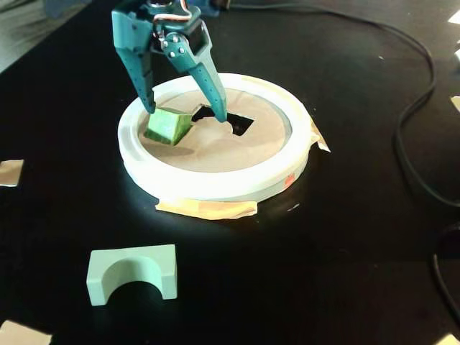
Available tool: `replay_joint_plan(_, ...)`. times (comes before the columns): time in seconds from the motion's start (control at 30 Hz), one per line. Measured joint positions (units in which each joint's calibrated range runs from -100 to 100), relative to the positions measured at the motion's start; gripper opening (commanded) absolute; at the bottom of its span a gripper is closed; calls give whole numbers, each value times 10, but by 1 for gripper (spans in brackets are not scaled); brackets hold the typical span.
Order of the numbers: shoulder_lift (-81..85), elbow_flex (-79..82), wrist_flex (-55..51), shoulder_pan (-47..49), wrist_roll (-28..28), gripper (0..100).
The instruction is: Pick up the square block and drop it in corresponding square shaped hole
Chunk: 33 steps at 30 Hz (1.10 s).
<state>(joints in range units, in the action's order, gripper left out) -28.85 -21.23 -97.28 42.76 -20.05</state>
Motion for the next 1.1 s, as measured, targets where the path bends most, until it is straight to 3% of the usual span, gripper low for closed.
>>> replay_joint_plan(0.23, -27, 0, 47, 3, 0, 84)
replay_joint_plan(1.1, -83, 1, 68, 2, 0, 85)
